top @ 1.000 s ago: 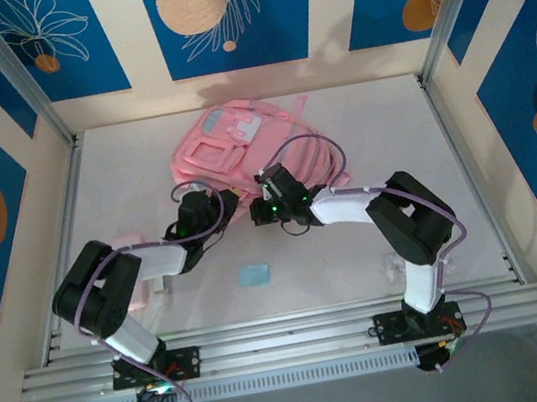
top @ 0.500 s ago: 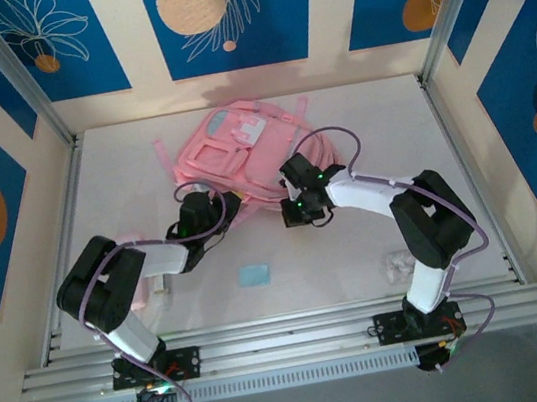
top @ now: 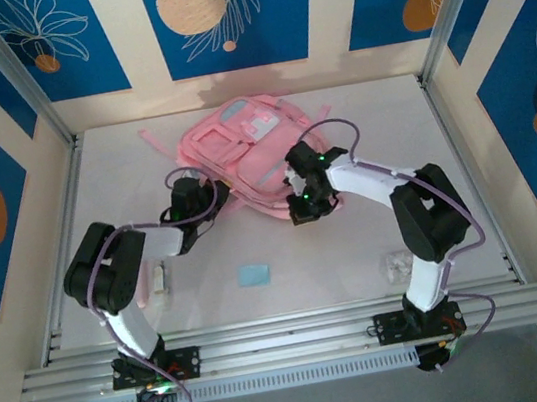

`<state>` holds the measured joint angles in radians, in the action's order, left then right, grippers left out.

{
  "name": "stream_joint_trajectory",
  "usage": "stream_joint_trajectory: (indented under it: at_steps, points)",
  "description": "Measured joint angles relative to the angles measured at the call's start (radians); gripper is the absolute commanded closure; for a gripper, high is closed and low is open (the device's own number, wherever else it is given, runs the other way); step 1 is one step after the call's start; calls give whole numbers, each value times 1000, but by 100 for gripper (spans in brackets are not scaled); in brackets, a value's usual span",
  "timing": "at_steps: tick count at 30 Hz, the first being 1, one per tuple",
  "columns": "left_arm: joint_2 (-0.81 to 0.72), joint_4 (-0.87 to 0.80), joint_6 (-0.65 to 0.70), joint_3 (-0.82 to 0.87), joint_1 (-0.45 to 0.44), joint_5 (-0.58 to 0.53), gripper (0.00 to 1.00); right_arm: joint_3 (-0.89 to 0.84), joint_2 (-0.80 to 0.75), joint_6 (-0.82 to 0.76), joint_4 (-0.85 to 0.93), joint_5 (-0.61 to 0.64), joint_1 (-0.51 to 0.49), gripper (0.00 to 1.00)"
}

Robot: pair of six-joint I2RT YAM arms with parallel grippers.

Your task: Pack the student bag

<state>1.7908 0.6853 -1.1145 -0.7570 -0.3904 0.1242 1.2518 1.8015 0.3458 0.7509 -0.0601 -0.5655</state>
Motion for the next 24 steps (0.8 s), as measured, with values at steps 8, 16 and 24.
stream_joint_trajectory:
  at_steps: [8, 16, 24]
  points:
    - [98, -75, 53, -197, 58, 54, 55, 142, 145, 91, -81, -161, -109, 100]
    - [-99, -148, 76, -77, 54, 96, 41, 289, 230, 199, -172, -225, -108, 100]
    - [-193, -130, -6, 97, -6, 87, 40, 284, 234, 259, -220, -277, -100, 100]
